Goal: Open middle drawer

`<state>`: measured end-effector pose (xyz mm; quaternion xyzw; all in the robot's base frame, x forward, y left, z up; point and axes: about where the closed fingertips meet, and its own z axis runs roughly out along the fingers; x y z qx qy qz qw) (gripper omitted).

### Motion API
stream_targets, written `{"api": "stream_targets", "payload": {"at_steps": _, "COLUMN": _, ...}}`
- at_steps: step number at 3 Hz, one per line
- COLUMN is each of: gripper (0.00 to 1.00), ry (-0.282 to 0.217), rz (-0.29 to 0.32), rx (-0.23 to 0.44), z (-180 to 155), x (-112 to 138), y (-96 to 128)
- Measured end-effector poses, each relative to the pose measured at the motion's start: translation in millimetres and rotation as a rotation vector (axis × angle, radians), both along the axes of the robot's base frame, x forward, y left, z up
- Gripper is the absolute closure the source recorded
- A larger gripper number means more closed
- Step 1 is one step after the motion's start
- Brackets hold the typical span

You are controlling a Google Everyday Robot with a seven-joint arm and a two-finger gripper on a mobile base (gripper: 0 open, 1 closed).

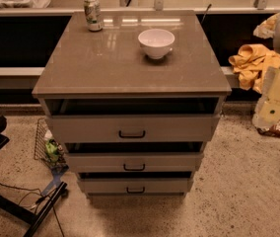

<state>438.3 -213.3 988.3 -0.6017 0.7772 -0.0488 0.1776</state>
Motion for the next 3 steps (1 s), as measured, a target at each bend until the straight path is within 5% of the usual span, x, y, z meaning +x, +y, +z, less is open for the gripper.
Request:
{"api": "stream_targets", "payload": {"at_steps": 2, "gripper": 0.00, "ry": -0.040, "rz": -0.008, "rx": 0.028, "z": -3.3, "x": 4.5, "y": 2.3}}
{"api": "stream_targets", "payload": {"at_steps": 3, "gripper": 0.00, "ry": -0.115, "rz": -0.018, "rx": 0.135, "z": -33.9, "x": 18.3, "y": 11.2}}
